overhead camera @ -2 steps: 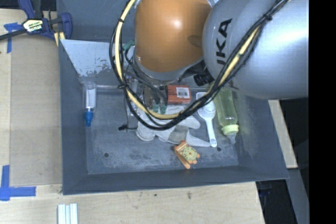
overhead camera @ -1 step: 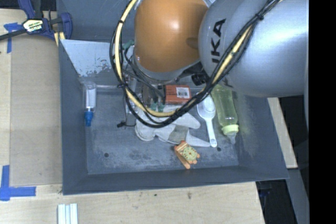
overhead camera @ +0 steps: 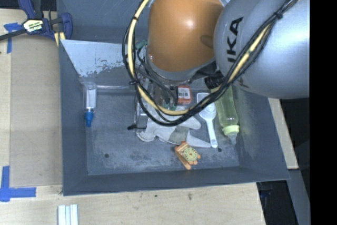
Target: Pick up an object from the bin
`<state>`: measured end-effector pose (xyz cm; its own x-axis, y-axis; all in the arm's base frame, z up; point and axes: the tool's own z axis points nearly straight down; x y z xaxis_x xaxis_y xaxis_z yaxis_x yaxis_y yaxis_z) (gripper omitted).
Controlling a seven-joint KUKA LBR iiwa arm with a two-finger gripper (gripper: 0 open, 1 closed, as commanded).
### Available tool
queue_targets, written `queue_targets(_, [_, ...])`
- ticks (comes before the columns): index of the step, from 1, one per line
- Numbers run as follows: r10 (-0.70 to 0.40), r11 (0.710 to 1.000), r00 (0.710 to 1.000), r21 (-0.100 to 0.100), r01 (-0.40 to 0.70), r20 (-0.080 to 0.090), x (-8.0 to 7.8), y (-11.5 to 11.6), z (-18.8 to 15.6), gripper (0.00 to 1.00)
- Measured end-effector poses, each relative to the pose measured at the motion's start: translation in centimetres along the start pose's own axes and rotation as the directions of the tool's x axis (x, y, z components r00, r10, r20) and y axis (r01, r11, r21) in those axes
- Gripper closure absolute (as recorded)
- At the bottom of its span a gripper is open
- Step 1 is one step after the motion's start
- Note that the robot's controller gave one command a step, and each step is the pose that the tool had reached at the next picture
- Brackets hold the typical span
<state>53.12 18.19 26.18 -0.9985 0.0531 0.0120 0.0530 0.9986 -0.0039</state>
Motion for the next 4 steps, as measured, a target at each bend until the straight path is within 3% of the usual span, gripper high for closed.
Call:
queue_targets(1, [-0.130,0.991,0.991,-0.005,0.130,0.029,-2.0,-2.5,1.1,0.00])
queue_targets(2, [-0.322,0.947,0.947,0.000,0.322,0.018,-0.5,-5.1,7.6,0.00])
queue_targets(3, [-0.202,0.979,0.979,-0.003,0.202,0.014,-4.3,-7.4,9.8,0.00])
queue_targets(4, [-0.138,0.990,0.990,-0.002,0.138,0.021,-4.7,-9.5,12.7,0.00])
